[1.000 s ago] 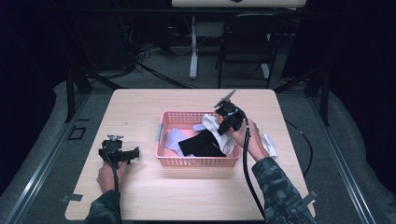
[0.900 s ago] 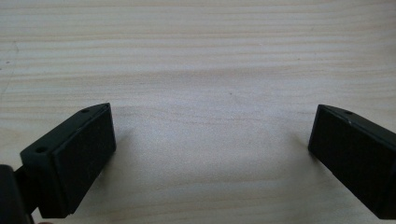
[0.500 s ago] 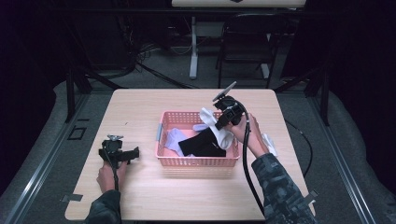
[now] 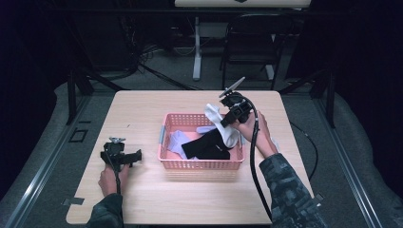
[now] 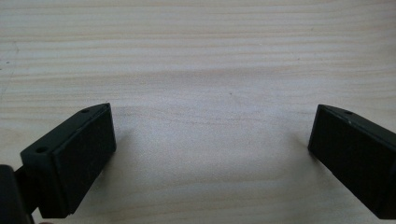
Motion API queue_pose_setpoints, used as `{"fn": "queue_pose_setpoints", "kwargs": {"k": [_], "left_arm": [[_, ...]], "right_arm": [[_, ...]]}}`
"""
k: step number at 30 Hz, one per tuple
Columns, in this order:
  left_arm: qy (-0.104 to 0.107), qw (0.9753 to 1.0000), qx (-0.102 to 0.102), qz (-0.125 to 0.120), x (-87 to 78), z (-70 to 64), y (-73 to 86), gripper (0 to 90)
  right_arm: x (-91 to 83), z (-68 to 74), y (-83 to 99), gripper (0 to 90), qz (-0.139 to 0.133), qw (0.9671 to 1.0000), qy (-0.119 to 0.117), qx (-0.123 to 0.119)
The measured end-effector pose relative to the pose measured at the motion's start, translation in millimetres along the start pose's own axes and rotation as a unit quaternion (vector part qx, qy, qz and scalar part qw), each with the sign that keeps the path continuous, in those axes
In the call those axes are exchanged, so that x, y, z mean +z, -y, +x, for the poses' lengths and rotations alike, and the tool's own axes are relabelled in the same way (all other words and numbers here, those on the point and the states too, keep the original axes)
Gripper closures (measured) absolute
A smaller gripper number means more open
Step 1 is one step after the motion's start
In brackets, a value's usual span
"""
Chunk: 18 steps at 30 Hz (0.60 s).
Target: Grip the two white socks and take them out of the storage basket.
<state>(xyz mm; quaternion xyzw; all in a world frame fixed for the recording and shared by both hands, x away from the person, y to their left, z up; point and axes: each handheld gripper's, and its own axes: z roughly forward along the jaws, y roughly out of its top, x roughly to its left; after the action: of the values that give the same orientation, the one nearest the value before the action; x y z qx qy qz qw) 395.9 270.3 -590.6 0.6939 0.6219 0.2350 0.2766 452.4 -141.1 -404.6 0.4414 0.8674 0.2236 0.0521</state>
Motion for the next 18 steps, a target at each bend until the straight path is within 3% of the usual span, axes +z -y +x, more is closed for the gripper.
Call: {"fn": "queue_pose_setpoints", "kwargs": {"k": [9,18], "left_arm": [[0.000,1.0000,0.000,0.000,0.1,0.1,0.0,0.8],[-0.001,1.0000,0.000,0.000,0.0,-0.1,0.1,0.8]], "right_arm": [[-29.3,-14.5,8.5,86.8,-0.022,0.9996,0.010,0.012],[-45.3,-27.4,18.8,86.9,-0.031,0.9991,0.019,0.024]]}}
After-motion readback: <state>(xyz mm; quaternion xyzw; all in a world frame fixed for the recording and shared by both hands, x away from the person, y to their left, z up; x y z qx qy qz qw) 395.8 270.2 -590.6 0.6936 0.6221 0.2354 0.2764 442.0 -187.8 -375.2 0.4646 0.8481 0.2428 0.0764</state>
